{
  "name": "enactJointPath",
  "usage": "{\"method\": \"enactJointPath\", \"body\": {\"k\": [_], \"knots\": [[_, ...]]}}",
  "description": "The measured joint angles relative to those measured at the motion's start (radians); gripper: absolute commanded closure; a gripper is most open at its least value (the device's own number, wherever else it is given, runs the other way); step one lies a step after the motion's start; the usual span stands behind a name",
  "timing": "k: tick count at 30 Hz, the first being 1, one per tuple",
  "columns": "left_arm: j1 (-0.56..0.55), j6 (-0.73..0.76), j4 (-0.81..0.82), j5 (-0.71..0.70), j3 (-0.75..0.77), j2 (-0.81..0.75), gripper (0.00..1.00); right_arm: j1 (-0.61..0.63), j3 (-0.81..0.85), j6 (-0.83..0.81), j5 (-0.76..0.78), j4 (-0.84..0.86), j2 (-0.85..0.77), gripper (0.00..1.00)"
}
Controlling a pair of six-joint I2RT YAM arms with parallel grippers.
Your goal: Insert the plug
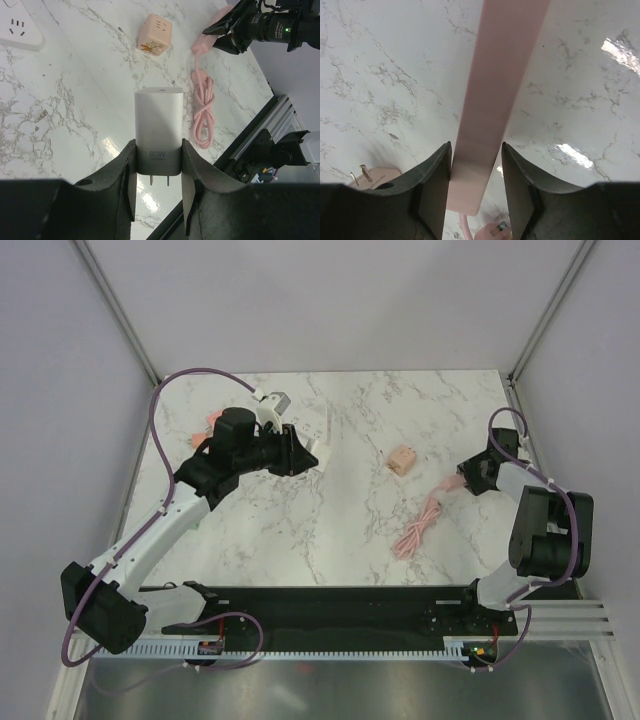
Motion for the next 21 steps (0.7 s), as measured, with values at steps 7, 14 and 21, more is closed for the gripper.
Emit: {"method": "enactJointPath", "body": {"k": [7,14,21], "knots": [[0.0,0.0,0.0,-0.001,0.0,0.0,0.98,-0.018,-0.031,-0.018,-0.071,0.047,-0.027,0.93],[0.0,0.0,0.0,-0.008,0.0,0.0,0.98,-0.023,-0.203,0.056,-0.564,0.687,0.048,1.0],[0.0,0.0,0.0,-0.01,0.0,0.0,0.98,-0.054,-0.242,0.114,-0.845,1.07,0.242,0.85]]}}
